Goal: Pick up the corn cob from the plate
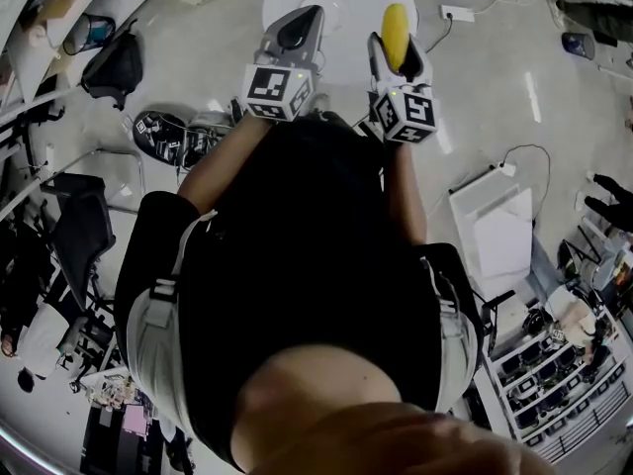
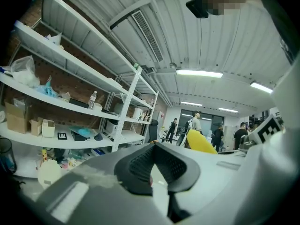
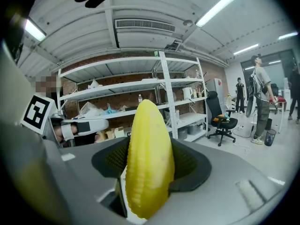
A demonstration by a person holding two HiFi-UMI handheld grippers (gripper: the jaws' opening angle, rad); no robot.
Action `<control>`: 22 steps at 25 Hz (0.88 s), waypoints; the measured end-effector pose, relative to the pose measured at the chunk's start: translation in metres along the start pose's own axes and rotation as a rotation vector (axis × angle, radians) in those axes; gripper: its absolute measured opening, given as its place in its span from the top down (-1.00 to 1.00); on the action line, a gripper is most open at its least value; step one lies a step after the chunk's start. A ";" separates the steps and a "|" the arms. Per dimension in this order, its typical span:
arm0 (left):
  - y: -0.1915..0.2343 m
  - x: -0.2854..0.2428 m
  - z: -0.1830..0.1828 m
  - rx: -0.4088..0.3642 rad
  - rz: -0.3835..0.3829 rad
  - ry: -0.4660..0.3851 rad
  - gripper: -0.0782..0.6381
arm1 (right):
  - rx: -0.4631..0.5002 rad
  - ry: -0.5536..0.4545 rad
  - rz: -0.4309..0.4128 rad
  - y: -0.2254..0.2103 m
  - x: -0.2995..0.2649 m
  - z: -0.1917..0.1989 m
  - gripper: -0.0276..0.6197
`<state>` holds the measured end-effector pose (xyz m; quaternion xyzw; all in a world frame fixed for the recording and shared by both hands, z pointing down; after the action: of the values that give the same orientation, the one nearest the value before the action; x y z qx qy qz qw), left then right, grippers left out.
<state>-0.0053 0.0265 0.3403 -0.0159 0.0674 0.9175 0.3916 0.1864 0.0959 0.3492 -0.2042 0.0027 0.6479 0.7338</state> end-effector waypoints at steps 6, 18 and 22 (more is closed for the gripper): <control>0.004 -0.007 -0.004 -0.010 -0.004 -0.011 0.76 | 0.011 -0.028 0.001 -0.001 -0.004 -0.008 0.11; 0.010 -0.008 -0.004 -0.008 -0.011 -0.004 0.76 | 0.019 -0.039 -0.004 0.000 -0.010 -0.013 0.11; 0.011 -0.009 -0.002 -0.007 -0.008 -0.005 0.76 | 0.020 -0.041 -0.003 0.001 -0.011 -0.012 0.11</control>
<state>-0.0075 0.0122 0.3404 -0.0153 0.0633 0.9162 0.3953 0.1865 0.0818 0.3407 -0.1836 -0.0062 0.6506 0.7368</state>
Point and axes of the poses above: the fingertips, and each gripper's own axes: x backward along the fingers, y to its left, z out of its underside, the point moved 8 cm from there along x, backward along the fingers, and after that the axes turned 8 degrees about -x, right-handed, at the moved point
